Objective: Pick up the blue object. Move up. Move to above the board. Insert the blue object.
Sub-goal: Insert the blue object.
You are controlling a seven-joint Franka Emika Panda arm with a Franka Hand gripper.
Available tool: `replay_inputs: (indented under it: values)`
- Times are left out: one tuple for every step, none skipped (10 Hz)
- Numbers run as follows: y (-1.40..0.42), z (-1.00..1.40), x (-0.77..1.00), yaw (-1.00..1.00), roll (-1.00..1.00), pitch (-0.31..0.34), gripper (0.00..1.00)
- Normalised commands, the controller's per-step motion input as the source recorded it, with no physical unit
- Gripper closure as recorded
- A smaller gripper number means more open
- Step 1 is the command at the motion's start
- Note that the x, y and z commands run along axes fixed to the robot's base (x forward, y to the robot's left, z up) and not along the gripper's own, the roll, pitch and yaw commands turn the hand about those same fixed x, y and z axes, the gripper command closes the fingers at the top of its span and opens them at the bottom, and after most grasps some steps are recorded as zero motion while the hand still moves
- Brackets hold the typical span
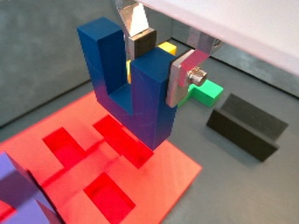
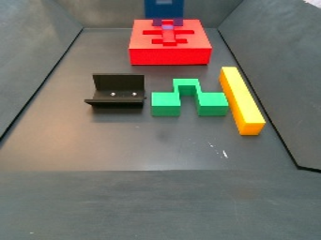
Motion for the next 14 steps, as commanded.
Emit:
replay_inputs:
  values:
    - [-0.03, -0.31, 0.27, -0.01, 0.10, 0.040, 1.00]
    - [0.00, -0.19, 0.19, 0.00, -0.09, 0.000, 1.00]
    - [0.04, -0.19, 0.07, 0.00, -0.27, -0.090, 1.00]
    - [0.13, -0.23, 0.05, 0.00, -0.35, -0.131, 1.00]
    - [0.13, -0.37, 0.09, 0.03, -0.32, -0.131, 1.00]
    - [0.11, -0.44, 0.00, 0.00, -0.26, -0.143, 1.00]
    - [0.02, -0.44, -0.09, 0.04, -0.19, -0.220, 1.00]
    - [0.00, -0.09, -0.31, 0.09, -0.02, -0.334, 1.00]
    - [0.00, 0.05, -0.23, 0.07, 0.00, -0.279, 1.00]
    - [0.00, 0.14, -0.23, 0.06, 0.00, -0.211, 1.00]
    - [0.00, 0.07, -0.33, 0.04, 0.00, -0.216, 1.00]
    - [0.00, 0.00, -0.32, 0.07, 0.03, -0.184, 1.00]
    - [0.00, -0.03, -0.08, 0.09, 0.08, -0.049, 1.00]
    - [0.00, -0.10, 0.00, 0.10, 0.03, -0.004, 1.00]
